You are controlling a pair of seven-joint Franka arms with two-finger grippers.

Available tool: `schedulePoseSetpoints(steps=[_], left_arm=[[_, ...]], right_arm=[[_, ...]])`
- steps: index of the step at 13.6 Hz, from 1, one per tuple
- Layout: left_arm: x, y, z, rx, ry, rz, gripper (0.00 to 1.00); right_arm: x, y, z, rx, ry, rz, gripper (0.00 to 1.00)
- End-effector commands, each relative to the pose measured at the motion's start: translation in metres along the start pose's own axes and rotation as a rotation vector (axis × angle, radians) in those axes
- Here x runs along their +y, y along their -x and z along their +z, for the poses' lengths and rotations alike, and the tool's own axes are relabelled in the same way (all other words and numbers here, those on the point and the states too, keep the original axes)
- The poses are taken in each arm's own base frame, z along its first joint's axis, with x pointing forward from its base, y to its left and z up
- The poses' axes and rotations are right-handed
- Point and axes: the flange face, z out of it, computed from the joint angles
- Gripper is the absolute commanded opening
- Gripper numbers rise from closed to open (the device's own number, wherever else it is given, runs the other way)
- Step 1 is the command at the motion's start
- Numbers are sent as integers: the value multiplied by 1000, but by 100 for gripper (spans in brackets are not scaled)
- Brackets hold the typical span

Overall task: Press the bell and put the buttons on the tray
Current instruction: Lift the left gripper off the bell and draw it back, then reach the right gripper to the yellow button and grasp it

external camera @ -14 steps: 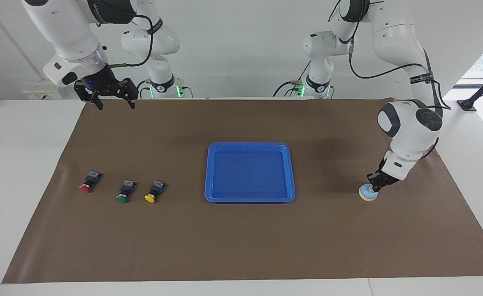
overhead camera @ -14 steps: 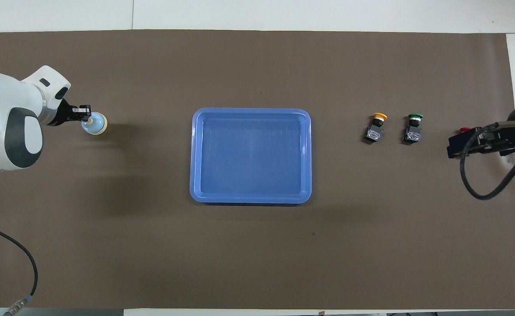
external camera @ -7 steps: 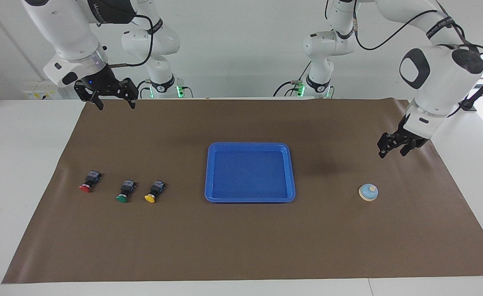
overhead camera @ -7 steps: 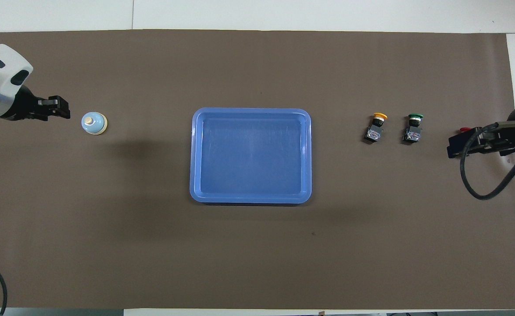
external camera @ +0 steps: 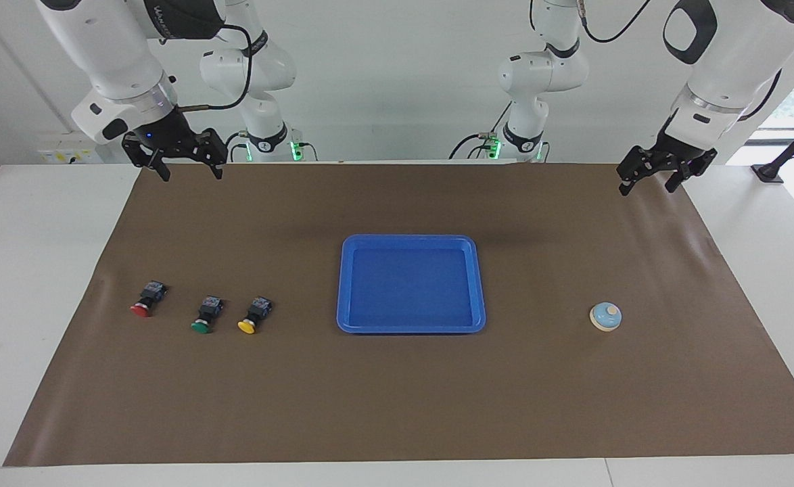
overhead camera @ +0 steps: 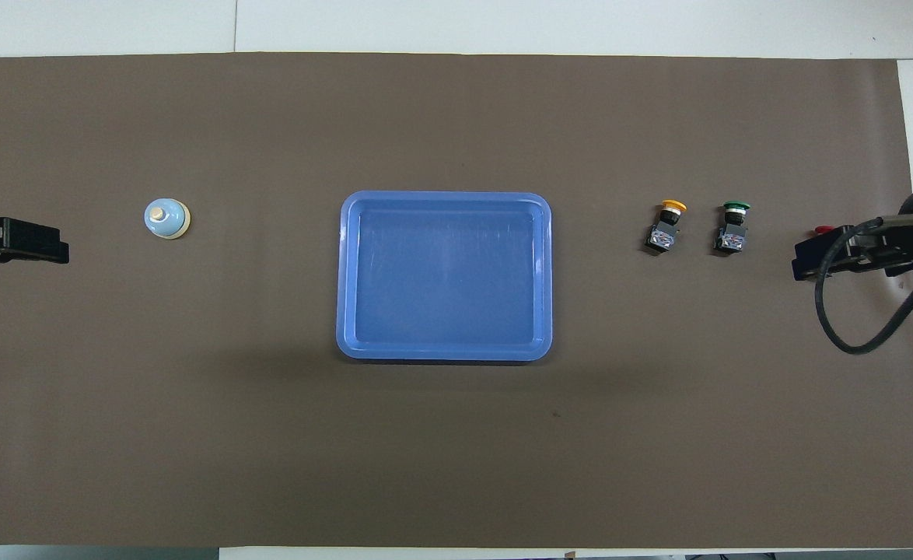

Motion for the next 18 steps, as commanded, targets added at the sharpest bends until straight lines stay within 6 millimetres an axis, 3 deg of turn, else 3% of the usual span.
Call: schedulePoseSetpoints(steps=[1, 10, 12, 14, 18], left_arm=[[2, 5, 3, -21, -4, 4, 100], [3, 6, 14, -67, 2, 6, 100], [14, 6, 16, -67, 2, 26, 100], [15, 7, 16, -70, 2, 29, 100], [3, 7, 12, -56, 1, -3, 100]], right_arm=[[4, 5, -1, -4, 12, -17, 100], [13, 6, -1, -6, 9, -5, 100], [9, 5, 1, 1, 12, 0, 100], [8, 4, 10, 18, 12, 36, 100], [4, 0, 69, 45, 16, 107, 100]])
